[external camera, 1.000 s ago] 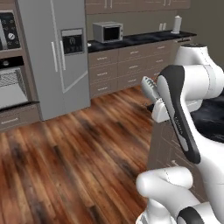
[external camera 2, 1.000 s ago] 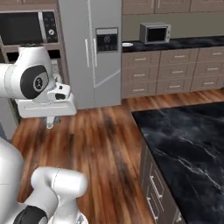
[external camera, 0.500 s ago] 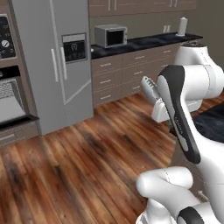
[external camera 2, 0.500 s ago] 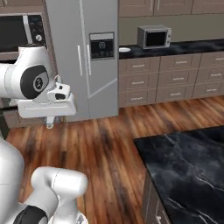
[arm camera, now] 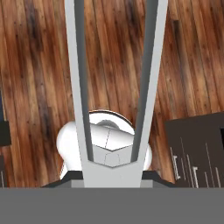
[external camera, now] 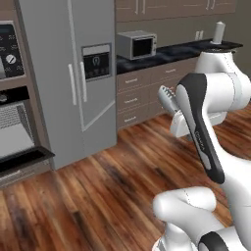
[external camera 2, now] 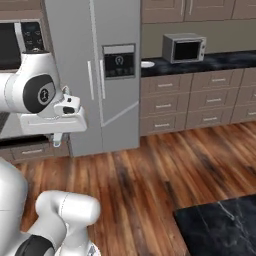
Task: Pick up the tongs from the counter and place them near the plate next to the oven.
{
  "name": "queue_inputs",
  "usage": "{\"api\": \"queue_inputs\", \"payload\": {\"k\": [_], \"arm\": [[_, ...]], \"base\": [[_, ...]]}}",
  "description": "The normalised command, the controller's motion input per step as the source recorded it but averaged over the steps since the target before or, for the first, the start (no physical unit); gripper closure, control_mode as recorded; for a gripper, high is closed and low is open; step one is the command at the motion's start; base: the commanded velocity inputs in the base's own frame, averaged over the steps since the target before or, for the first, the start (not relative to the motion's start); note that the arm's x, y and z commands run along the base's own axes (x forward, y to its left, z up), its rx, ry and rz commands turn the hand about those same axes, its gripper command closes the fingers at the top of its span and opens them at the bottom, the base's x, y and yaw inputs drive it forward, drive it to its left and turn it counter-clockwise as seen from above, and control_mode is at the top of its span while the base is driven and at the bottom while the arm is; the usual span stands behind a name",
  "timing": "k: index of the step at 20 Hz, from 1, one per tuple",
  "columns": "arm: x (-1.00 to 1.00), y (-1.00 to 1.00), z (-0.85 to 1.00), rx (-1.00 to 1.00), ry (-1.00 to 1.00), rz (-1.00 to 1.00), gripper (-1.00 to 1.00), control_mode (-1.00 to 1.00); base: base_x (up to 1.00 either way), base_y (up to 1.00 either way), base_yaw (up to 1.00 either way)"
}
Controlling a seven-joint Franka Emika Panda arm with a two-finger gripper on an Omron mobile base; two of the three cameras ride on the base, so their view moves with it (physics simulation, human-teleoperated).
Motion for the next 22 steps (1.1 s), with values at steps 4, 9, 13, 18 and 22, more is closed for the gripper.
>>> {"api": "queue_inputs", "payload": {"k": [4,9,13,18,22], "arm": [[0.00,0.00,0.00,0.00,0.00,0.00,1.00,1.00],[0.00,0.00,0.00,0.00,0.00,0.00,1.00,1.00],[0.00,0.00,0.00,0.00,0.00,0.00,1.00,1.00],[0.00,0.00,0.00,0.00,0.00,0.00,1.00,1.00],[0.00,0.00,0.00,0.00,0.00,0.00,1.00,1.00]], "base": [[1.00,0.00,0.00],[1.00,0.00,-0.10],[1.00,-0.11,-0.14],[1.00,-0.53,-0.18],[1.00,-0.68,-0.18]]}}
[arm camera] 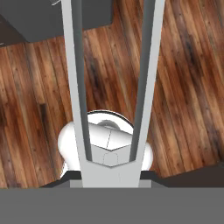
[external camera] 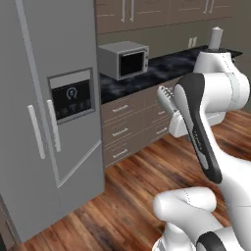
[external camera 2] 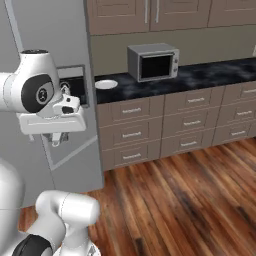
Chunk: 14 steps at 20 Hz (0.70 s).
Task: Pick up the tongs from the counter and place them near the plate next to the oven.
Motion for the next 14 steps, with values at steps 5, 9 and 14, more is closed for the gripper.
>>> {"api": "queue_inputs", "payload": {"k": [5,9,14], "arm": [[0.00,0.00,0.00,0.00,0.00,0.00,1.00,1.00],[0.00,0.00,0.00,0.00,0.00,0.00,1.00,1.00],[0.00,0.00,0.00,0.00,0.00,0.00,1.00,1.00]], "base": [[1.00,-0.86,0.19],[1.00,-0.98,0.43],[1.00,-0.97,0.44]]}}
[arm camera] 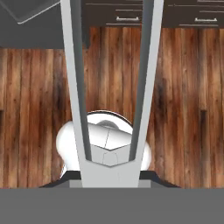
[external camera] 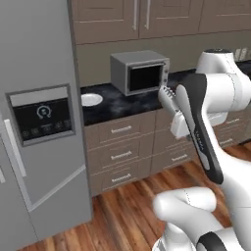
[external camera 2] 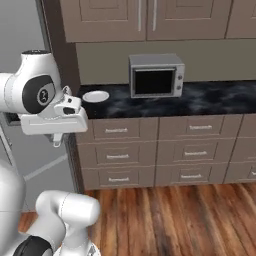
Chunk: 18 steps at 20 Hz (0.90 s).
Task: Pick up the tongs from the counter and place them near the plate next to the oven.
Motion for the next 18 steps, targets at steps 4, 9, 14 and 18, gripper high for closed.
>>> {"api": "queue_inputs", "payload": {"k": [4,9,14,18], "arm": [[0.00,0.00,0.00,0.00,0.00,0.00,1.00,1.00],[0.00,0.00,0.00,0.00,0.00,0.00,1.00,1.00],[0.00,0.00,0.00,0.00,0.00,0.00,1.00,1.00],[0.00,0.00,0.00,0.00,0.00,0.00,1.00,1.00]], "base": [[1.00,-0.66,0.58],[0.88,-0.66,0.64],[0.62,-0.90,0.41],[0.23,-0.55,0.09]]}}
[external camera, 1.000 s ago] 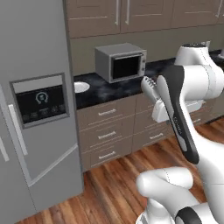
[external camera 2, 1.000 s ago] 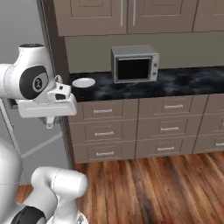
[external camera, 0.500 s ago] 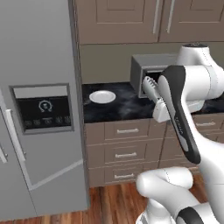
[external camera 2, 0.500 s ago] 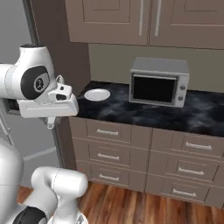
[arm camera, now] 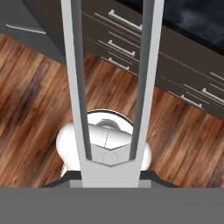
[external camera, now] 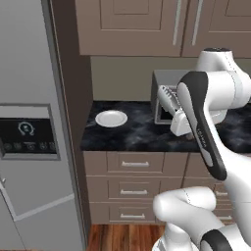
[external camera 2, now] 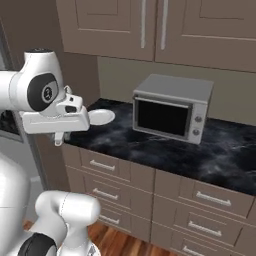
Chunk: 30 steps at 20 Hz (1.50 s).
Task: Pick up the tongs from the counter and place them near the plate next to the oven.
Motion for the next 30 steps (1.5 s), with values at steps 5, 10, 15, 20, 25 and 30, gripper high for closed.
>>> {"api": "queue_inputs", "payload": {"k": [5,10,15,20,25,30], "arm": [[0.00,0.00,0.00,0.00,0.00,0.00,1.00,1.00],[0.00,0.00,0.00,0.00,0.00,0.00,1.00,1.00],[0.00,0.00,0.00,0.00,0.00,0.00,1.00,1.00],[0.00,0.00,0.00,0.00,0.00,0.00,1.00,1.00],[0.05,0.04,-0.09,0.00,0.00,0.01,1.00,-1.00],[0.16,0.03,-0.85,0.02,0.07,0.14,1.00,-1.00]], "base": [[0.70,-0.02,0.00],[0.55,0.00,-0.02],[0.39,0.07,0.00],[0.12,0.03,0.00],[0.06,0.01,0.00],[0.00,0.00,0.00]]}}
